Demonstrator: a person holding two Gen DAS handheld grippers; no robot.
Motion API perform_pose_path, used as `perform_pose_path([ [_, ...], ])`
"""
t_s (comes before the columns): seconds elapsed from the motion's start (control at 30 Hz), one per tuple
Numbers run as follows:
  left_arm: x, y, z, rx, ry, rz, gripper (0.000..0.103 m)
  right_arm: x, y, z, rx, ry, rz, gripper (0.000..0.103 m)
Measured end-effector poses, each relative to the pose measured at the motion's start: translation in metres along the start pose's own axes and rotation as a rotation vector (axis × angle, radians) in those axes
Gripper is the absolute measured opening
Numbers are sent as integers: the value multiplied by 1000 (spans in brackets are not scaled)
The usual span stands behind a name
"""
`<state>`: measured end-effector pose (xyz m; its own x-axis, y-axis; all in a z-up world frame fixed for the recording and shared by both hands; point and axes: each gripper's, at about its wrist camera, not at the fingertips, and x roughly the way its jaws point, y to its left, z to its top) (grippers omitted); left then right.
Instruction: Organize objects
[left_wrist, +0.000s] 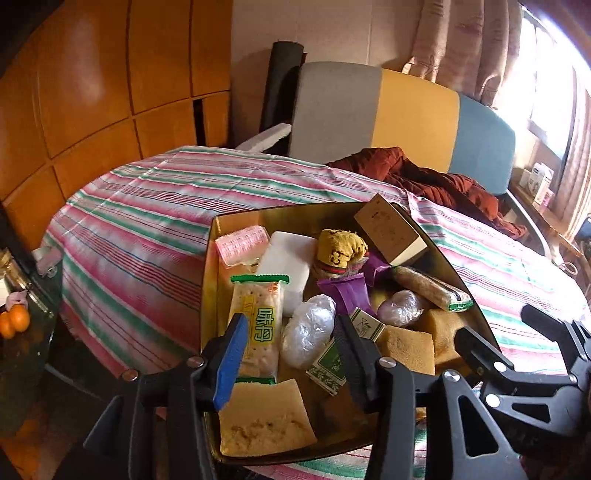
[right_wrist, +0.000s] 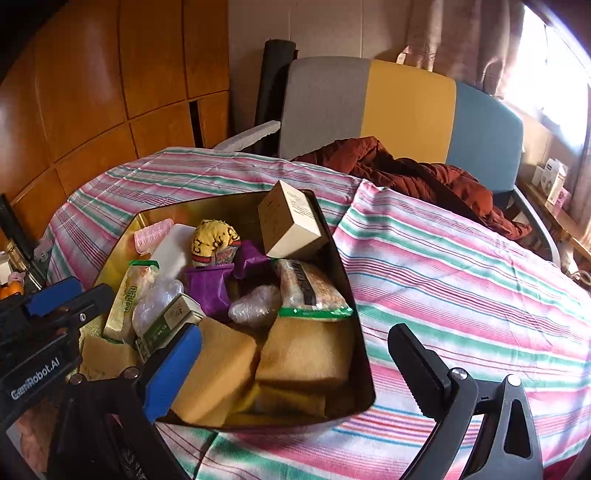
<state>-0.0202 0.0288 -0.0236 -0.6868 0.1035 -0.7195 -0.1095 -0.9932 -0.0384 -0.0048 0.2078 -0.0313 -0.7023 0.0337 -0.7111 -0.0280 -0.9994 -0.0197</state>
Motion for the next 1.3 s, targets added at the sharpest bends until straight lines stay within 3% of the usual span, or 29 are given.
perform_pose_path([
  [0.07, -3, -3, 0, -9, 4, 26, 50, -5, -2, -3, 16, -10, -10, 101],
  [0.27, -14, 1, -3, -59, -14, 5, 50, -21, -15, -8, 76, -34, -35, 103],
  [0.6, -36, 3, -4, -95, -135, 5, 50, -18, -12, -8, 35, -36, 27, 103],
  [1.3, -27, 8, -7, -126, -94, 27, 45, -17, -4, -13, 51, -35, 37, 103],
])
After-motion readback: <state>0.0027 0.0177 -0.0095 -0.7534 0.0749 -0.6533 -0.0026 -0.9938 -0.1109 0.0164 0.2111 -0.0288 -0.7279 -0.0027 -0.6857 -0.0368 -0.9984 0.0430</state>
